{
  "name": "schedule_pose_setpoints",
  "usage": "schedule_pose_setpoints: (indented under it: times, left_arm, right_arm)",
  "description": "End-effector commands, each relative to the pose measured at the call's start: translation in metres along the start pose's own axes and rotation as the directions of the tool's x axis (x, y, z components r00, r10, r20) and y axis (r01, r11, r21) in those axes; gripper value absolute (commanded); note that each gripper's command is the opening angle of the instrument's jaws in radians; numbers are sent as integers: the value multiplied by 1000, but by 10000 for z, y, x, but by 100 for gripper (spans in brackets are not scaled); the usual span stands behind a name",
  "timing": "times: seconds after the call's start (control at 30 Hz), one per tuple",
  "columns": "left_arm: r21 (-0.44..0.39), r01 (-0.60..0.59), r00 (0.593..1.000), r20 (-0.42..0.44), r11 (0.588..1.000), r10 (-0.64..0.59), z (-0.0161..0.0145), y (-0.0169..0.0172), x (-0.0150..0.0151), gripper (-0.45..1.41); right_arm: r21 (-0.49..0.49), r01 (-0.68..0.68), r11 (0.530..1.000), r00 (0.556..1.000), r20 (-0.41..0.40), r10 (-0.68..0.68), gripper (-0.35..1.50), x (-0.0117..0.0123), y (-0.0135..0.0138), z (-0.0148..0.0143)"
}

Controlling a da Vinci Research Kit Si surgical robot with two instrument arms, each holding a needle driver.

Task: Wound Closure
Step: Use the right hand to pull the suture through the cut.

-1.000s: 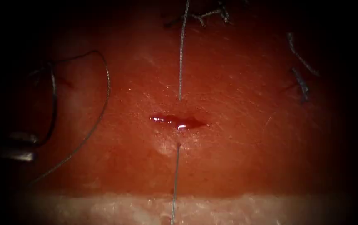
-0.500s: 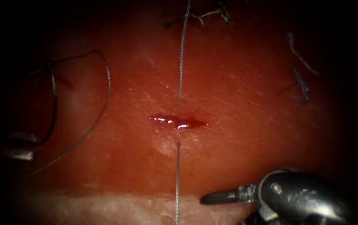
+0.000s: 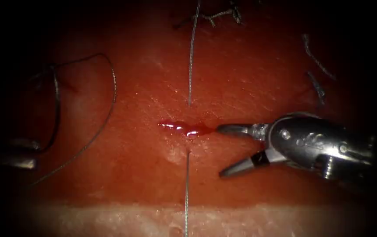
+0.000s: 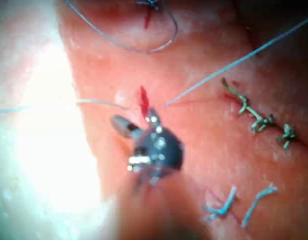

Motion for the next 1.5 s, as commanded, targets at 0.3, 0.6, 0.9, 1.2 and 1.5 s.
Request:
schedule_pose_setpoints:
  times: [0.3, 0.6, 0.9, 1.2, 1.5]
  left_arm:
    - [0, -1, 1000, -1, 1000, 1, 6, -4, -2, -45]
    - [0, -1, 1000, -1, 1000, 1, 5, -4, -2, -45]
    - [0, -1, 1000, -1, 1000, 1, 5, -4, -2, -45]
    - [0, -1, 1000, -1, 1000, 1, 5, -4, -2, -45]
    - [0, -1, 1000, -1, 1000, 1, 5, -4, -2, -45]
  right_arm:
    - [13, 62, 998, 998, -8, -62, 121, -30, -12, 36]
    - [-2, 71, 997, 997, -36, -71, 118, -29, -16, 51]
    - [-13, 70, 997, 997, -41, -71, 110, -27, -17, 60]
    - [-2, 70, 998, 997, -43, -70, 88, -26, -16, 64]
    - [39, 78, 996, 996, -54, -76, -35, -31, -22, 63]
